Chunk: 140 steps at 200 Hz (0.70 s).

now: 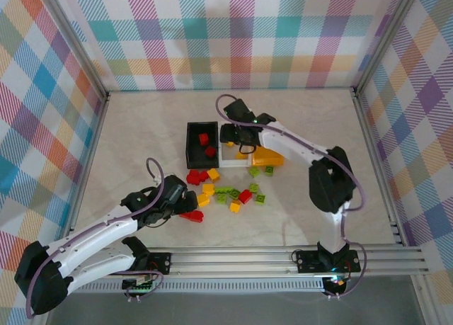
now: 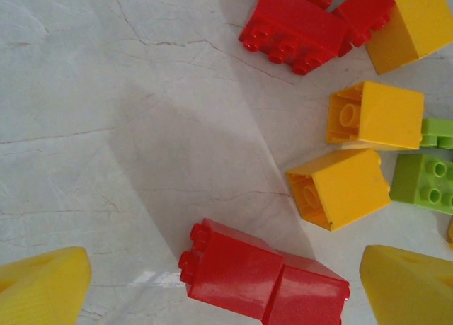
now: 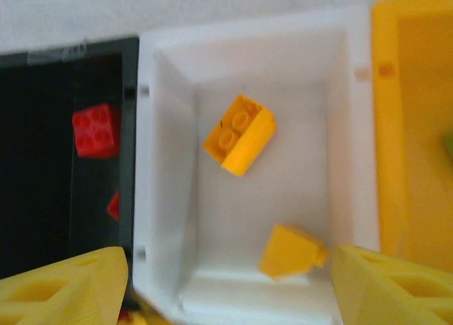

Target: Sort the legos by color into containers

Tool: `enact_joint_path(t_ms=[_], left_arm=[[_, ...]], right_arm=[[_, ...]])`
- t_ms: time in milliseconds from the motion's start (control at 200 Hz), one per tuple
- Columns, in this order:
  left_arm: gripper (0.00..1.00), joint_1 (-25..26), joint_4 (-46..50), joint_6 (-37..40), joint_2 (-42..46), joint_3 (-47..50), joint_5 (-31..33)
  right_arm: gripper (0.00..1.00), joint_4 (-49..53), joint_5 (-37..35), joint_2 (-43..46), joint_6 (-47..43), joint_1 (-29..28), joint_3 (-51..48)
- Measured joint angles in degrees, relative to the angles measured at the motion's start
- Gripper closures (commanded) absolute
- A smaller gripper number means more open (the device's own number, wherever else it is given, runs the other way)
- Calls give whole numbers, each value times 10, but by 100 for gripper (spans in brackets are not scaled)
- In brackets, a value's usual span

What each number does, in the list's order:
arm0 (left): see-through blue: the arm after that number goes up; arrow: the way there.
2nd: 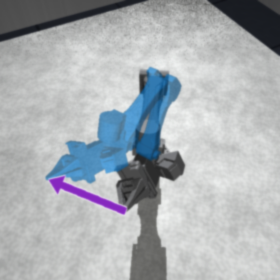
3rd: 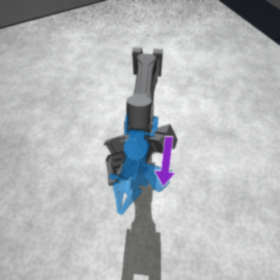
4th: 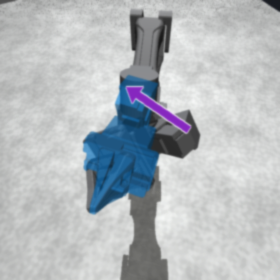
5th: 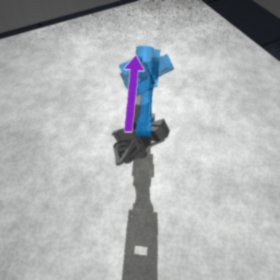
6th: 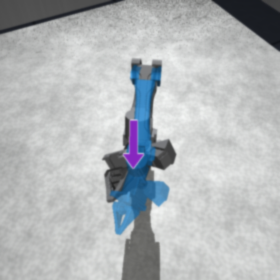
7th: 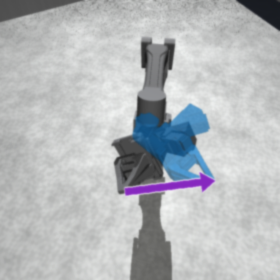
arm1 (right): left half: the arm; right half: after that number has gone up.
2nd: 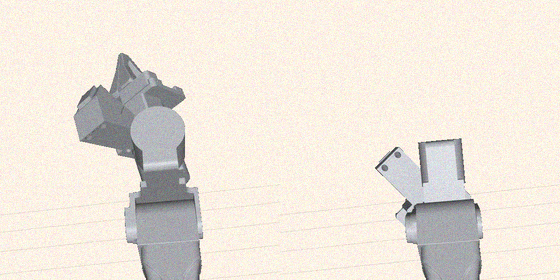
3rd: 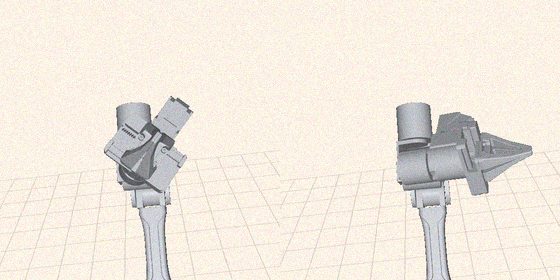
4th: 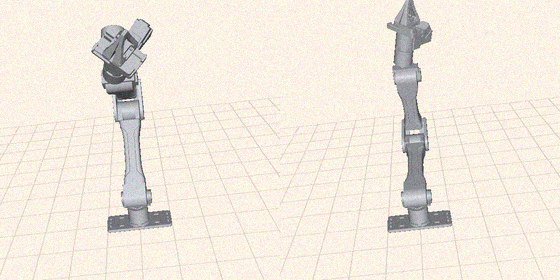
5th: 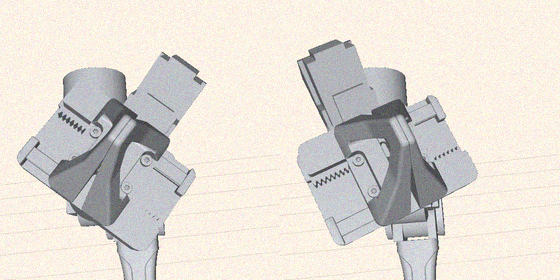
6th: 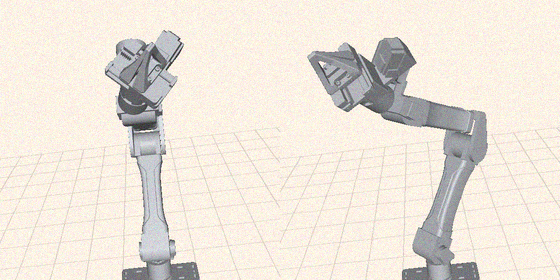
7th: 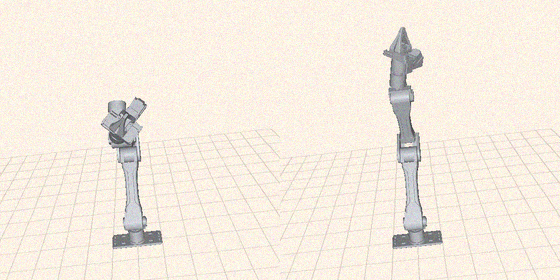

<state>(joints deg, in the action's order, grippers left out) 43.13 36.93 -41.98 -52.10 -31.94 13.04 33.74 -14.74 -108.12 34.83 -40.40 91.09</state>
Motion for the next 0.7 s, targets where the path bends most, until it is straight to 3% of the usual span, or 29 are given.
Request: enact_joint_path(t_ms=[370,585,700], left_arm=[[12,11,-34,-27,-11,78,-10],[15,-28,-65,-64,-52,66,1],[11,-54,-77,-67,-53,66,1]], right_arm=[[24,-65,3,152,24,-20,-208],[23,-78,-9,195,38,-20,-251],[23,-85,-14,213,39,-20,-257]])
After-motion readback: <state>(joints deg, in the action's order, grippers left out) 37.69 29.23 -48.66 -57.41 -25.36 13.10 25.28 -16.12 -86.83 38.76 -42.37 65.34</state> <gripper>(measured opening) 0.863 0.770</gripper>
